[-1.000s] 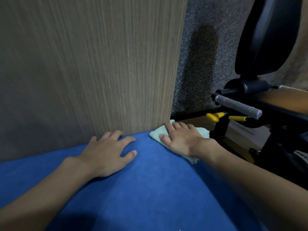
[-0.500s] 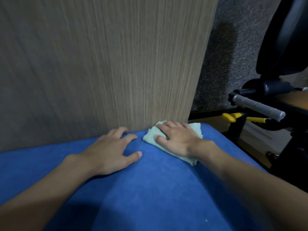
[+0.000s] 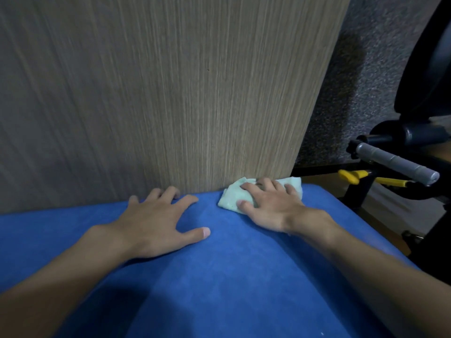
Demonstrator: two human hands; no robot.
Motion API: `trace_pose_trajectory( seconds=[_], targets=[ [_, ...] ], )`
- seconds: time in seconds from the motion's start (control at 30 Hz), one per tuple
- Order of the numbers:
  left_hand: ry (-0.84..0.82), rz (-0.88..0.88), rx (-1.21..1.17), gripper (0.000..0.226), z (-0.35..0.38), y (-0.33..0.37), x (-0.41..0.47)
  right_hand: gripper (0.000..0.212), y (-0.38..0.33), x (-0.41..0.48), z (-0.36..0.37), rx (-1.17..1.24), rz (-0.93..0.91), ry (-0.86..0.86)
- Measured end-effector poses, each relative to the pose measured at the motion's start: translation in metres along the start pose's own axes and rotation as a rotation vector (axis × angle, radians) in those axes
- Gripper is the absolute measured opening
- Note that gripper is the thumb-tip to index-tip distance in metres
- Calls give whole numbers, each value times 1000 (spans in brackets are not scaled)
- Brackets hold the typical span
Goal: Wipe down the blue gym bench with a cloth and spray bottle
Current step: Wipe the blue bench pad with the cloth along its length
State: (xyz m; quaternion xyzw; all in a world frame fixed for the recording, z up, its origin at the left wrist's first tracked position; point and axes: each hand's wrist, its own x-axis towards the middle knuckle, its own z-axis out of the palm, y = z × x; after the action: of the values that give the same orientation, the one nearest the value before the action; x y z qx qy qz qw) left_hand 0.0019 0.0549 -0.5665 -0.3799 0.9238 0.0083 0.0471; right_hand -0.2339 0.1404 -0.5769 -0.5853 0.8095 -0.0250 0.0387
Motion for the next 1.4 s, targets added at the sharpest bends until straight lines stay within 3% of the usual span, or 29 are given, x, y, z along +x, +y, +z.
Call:
trace_pose_trajectory(
  seconds=[0.17, 0.37, 0.47, 0.63, 0.73, 0.9, 1.0, 1.1, 1.2, 1.27, 1.4],
  targets=[
    [-33, 10, -48, 110, -2, -7, -2, 56, -35, 5, 7, 60, -192, 21],
    [-29, -32, -22, 113, 4, -18, -5, 56, 28, 2, -2, 49, -64, 28],
    [-25, -30, -25, 114, 6, -17, -3, 58, 21, 3, -3, 8, -7, 24],
    [-32, -39, -49, 120, 2, -15, -3, 56, -37, 8, 8, 21, -155, 34],
    [-95, -24, -100, 136, -3, -23, -6, 55, -20, 5, 3, 87, -200, 36],
    [-79, -20, -116, 123, 4, -32, -14, 57, 17, 1, -3, 37, -67, 43],
    [-63, -26, -157, 125, 8, -31, -14, 58, -17, 5, 1, -20, -55, 23],
    [-53, -29, -199, 127, 7, -31, -14, 60, -59, 9, 8, -10, -155, 17],
    [-12, -12, -264, 117, 1, -33, -19, 59, -71, 9, 10, 60, -252, 17],
    [92, 4, -264, 98, -9, -28, -21, 58, -59, 4, 4, 187, -289, 47],
    [427, 144, -205, 47, -29, 21, 1, 45, -6, -9, 1, 233, -112, 241]
  ],
)
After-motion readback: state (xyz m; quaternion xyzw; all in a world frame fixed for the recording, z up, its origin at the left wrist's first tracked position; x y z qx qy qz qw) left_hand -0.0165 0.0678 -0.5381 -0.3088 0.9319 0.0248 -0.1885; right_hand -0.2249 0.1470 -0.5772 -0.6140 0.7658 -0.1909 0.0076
